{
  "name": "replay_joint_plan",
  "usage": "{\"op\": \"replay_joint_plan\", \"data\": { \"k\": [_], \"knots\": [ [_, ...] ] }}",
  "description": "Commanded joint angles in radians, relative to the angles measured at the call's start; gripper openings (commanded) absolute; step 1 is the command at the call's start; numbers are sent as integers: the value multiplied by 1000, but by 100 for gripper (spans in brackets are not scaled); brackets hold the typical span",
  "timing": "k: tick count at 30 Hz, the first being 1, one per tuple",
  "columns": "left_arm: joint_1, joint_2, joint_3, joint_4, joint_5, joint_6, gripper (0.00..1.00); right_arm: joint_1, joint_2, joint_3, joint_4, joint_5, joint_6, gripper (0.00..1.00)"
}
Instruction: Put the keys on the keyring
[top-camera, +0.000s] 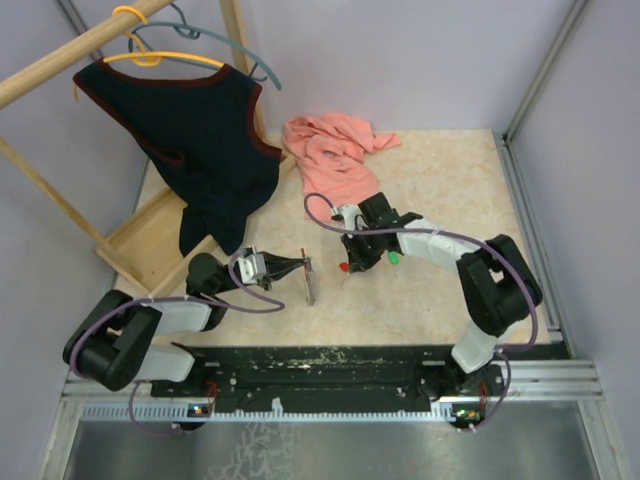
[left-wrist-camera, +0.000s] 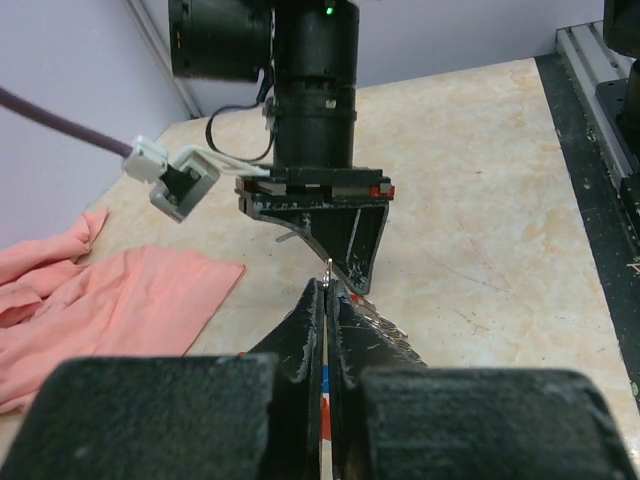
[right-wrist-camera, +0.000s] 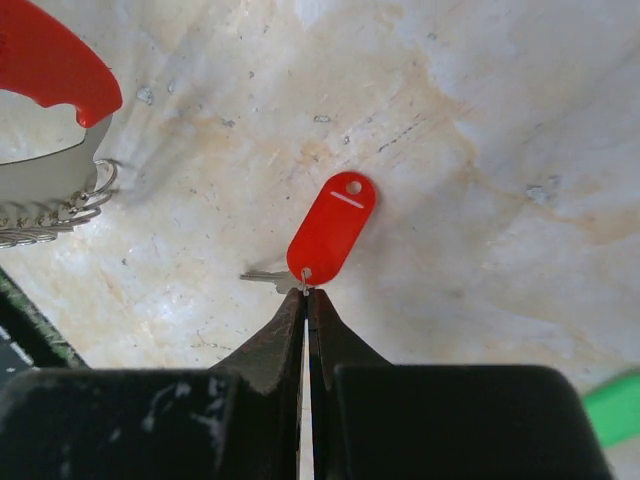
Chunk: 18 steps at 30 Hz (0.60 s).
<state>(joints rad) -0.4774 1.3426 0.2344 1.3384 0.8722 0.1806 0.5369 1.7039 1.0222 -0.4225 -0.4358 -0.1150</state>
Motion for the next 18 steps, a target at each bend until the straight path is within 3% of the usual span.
{"op": "replay_joint_plan", "data": {
  "k": [1, 3, 9, 18],
  "knots": [
    [0, -14, 4, 48, -13, 4, 0, 80, -178, -1, 65, 201, -43, 0],
    [0, -16, 2, 53, -9, 5, 0, 104, -271, -67, 156, 213, -120, 0],
    [0, 9, 2, 94, 31, -11, 0, 107, -571, -370, 577, -53, -293, 0],
    [0, 29, 8, 124, 81, -23, 0, 110, -646, -418, 668, -190, -414, 0]
  ]
}}
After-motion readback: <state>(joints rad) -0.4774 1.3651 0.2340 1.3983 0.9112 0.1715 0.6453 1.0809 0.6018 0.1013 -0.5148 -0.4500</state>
